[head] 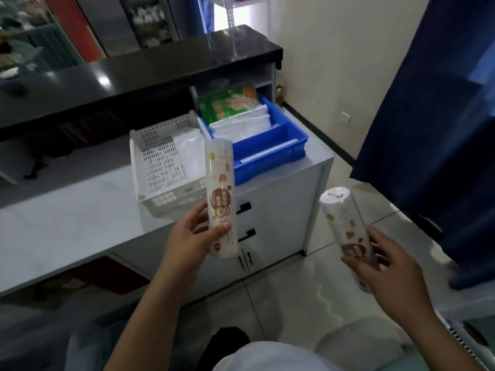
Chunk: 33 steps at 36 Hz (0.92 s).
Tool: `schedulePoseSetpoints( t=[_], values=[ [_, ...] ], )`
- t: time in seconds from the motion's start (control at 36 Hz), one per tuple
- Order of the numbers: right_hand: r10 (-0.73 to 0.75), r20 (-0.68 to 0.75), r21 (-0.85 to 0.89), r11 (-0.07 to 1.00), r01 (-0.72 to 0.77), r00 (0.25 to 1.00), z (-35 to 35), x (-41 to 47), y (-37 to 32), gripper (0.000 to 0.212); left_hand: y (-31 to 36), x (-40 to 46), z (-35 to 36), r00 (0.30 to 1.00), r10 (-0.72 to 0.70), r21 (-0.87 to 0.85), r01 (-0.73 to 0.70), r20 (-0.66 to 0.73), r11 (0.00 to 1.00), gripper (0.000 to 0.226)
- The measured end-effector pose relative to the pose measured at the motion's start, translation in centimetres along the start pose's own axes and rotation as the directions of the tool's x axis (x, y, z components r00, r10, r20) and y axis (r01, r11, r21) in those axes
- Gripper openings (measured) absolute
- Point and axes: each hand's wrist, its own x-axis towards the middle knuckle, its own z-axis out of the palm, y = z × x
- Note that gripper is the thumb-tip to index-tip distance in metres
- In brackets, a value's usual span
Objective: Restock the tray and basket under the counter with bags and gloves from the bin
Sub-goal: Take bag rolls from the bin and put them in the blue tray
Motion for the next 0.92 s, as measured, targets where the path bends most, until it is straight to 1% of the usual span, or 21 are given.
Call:
schedulePoseSetpoints(
  t=[0.06,0.11,0.19,0.31,0.39,0.44,0.47,0.56,0.61,0.69,0.78,0.86,0.92],
  values=[
    [-0.035,0.011,0.026,0.999,0.035,0.999,0.2,1.9,-0.6,0.061,1.4,2.2,0.1,0.999,0.033,0.109,-0.033,0.006,0.993,0.064],
    [-0.071,0.017,0.035,0.997,0.07,0.997,0.5,3.7,-1.3,0.06,2.9,4.9,0.4,0.997,0.065,0.233,-0.073,0.043,0.97,0.063],
    [-0.101,-0.019,0.0,0.995,0.101,0.995,1.0,6.5,-2.1,0.062,5.0,9.9,1.3,0.99,0.108,0.412,-0.135,0.089,0.901,0.063],
    [-0.094,-0.078,-0.075,0.993,0.088,0.993,1.6,9.2,-1.2,0.062,7.2,17.1,2.9,0.968,0.165,0.621,-0.247,0.188,0.744,0.061],
    [-0.044,-0.112,-0.085,0.996,0.034,0.993,1.8,11.3,-0.3,0.065,7.6,22.3,4.7,0.95,0.176,0.752,-0.311,0.257,0.581,0.061],
    [-0.008,-0.111,-0.105,0.994,-0.003,0.994,1.6,13.0,-0.4,0.068,7.3,25.4,6.0,0.939,0.169,0.807,-0.344,0.3,0.48,0.064],
    [0.01,-0.111,-0.117,0.993,-0.023,0.994,1.4,14.0,-0.7,0.07,7.1,26.9,6.6,0.935,0.153,0.82,-0.353,0.319,0.449,0.065],
    [0.058,-0.167,-0.126,0.989,-0.08,0.984,0.6,16.8,-1.8,0.075,6.1,30.8,8.3,0.93,0.087,0.842,-0.362,0.358,0.4,0.066],
    [0.079,-0.199,-0.133,0.985,-0.107,0.977,0.3,18.4,-2.4,0.074,5.3,32.8,9.4,0.92,0.065,0.849,-0.383,0.387,0.364,0.064],
    [0.077,-0.217,-0.128,0.986,-0.106,0.973,0.6,20.4,-2.9,0.071,3.9,34.6,10.7,0.91,0.073,0.84,-0.405,0.407,0.362,0.059],
    [0.061,-0.201,-0.141,0.986,-0.09,0.978,1.5,21.7,-2.9,0.071,2.9,35.2,11.1,0.905,0.102,0.829,-0.421,0.414,0.368,0.056],
    [0.082,-0.157,-0.156,0.982,-0.106,0.984,2.4,23.1,-2.7,0.069,2.7,34.5,11.1,0.906,0.186,0.795,-0.422,0.38,0.436,0.046],
    [0.083,-0.116,-0.175,0.979,-0.103,0.99,2.7,24.2,-2.8,0.067,2.8,33.5,10.9,0.916,0.212,0.783,-0.4,0.34,0.477,0.043]
  ],
)
